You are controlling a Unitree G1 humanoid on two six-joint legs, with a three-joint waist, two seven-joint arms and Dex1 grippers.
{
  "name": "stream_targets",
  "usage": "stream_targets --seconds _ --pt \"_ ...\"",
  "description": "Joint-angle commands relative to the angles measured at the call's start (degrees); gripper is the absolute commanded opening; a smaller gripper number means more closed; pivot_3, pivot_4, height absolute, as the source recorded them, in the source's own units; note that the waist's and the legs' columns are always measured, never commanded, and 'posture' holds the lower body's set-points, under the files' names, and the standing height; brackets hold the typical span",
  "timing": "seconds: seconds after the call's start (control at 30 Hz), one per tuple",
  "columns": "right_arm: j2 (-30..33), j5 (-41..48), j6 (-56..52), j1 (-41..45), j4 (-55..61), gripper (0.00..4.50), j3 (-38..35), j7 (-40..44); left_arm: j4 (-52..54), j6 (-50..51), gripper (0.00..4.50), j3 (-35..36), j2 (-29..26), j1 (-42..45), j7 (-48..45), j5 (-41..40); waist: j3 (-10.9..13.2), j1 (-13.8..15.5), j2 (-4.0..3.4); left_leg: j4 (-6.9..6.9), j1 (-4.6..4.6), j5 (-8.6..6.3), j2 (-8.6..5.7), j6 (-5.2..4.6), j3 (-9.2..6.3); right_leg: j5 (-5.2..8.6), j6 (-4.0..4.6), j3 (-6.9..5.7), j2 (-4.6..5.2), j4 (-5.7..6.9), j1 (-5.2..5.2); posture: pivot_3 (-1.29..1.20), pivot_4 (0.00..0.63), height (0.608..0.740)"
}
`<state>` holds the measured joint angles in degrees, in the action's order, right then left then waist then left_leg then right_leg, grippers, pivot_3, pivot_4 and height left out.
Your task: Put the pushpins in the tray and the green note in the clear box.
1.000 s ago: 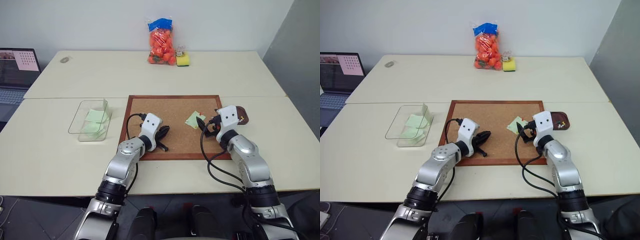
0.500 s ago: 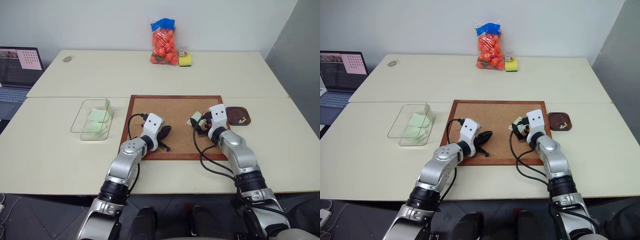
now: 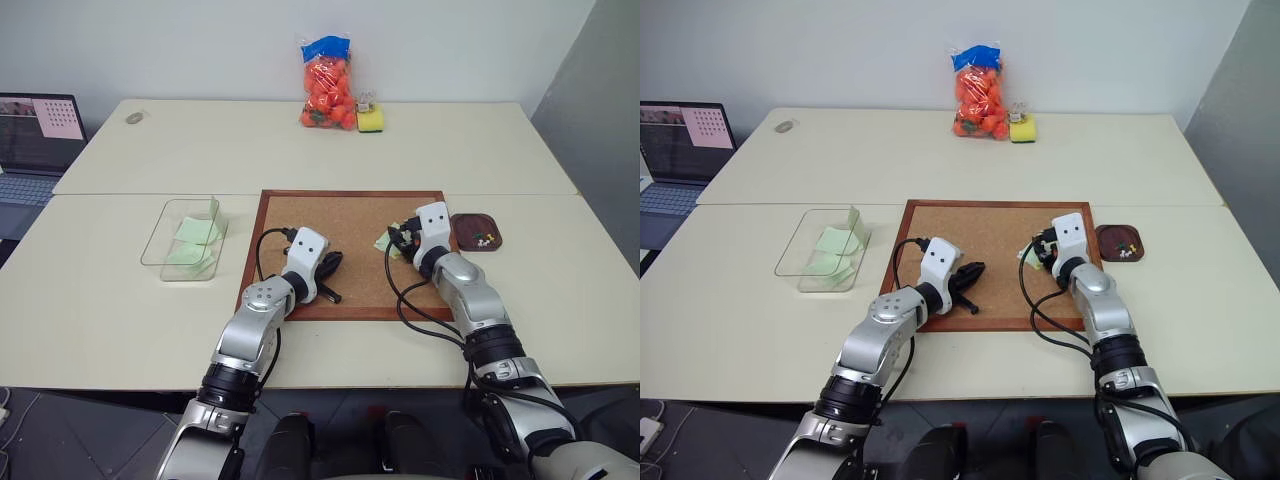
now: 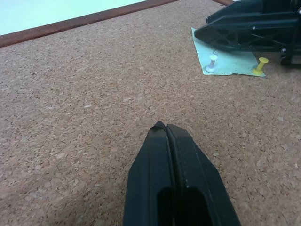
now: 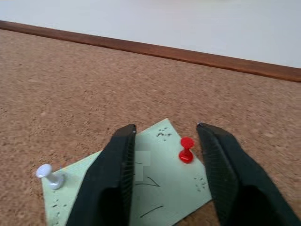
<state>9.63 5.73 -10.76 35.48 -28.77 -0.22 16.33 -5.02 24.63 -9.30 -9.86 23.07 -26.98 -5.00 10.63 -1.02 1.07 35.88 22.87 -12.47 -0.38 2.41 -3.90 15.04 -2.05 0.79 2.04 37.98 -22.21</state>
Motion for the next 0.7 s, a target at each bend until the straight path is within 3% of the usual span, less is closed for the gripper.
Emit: stream_targets --seconds 0.03,0.17,0.7 --pt "0.17 -0.08 1.78 1.44 -0.5 1.1 -1.23 -0.65 -0.09 1.58 0.0 -2.02 0.15 -1.27 -0.72 0.39 0.0 0.0 0.0 0.0 0.0 0.0 0.0 0.0 0.0 0.0 0.0 0.0 0.0 0.0 0.0 0.0 0.15 0.74" --pt "0.11 -0.24 2.43 1.77 -1.46 0.02 -1.46 -1.17 0.09 1.71 0.0 -2.06 0.16 -1.25 -0.69 0.46 0.0 -0.03 0.0 0.0 0.0 0.0 0.01 0.0 0.01 0.0 0.0 0.0 0.0 0.0 0.0 0.0 0.15 0.74" --pt "0.96 -0.11 9.88 0.77 1.49 0.01 -1.42 1.06 0.14 1.83 0.0 -2.35 0.74 -1.56 -0.46 1.02 0.0 -0.12 0.0 0.0 0.02 0.0 0.0 0.0 0.01 -0.01 0.01 0.0 0.0 0.01 -0.02 0.0 0.15 0.74"
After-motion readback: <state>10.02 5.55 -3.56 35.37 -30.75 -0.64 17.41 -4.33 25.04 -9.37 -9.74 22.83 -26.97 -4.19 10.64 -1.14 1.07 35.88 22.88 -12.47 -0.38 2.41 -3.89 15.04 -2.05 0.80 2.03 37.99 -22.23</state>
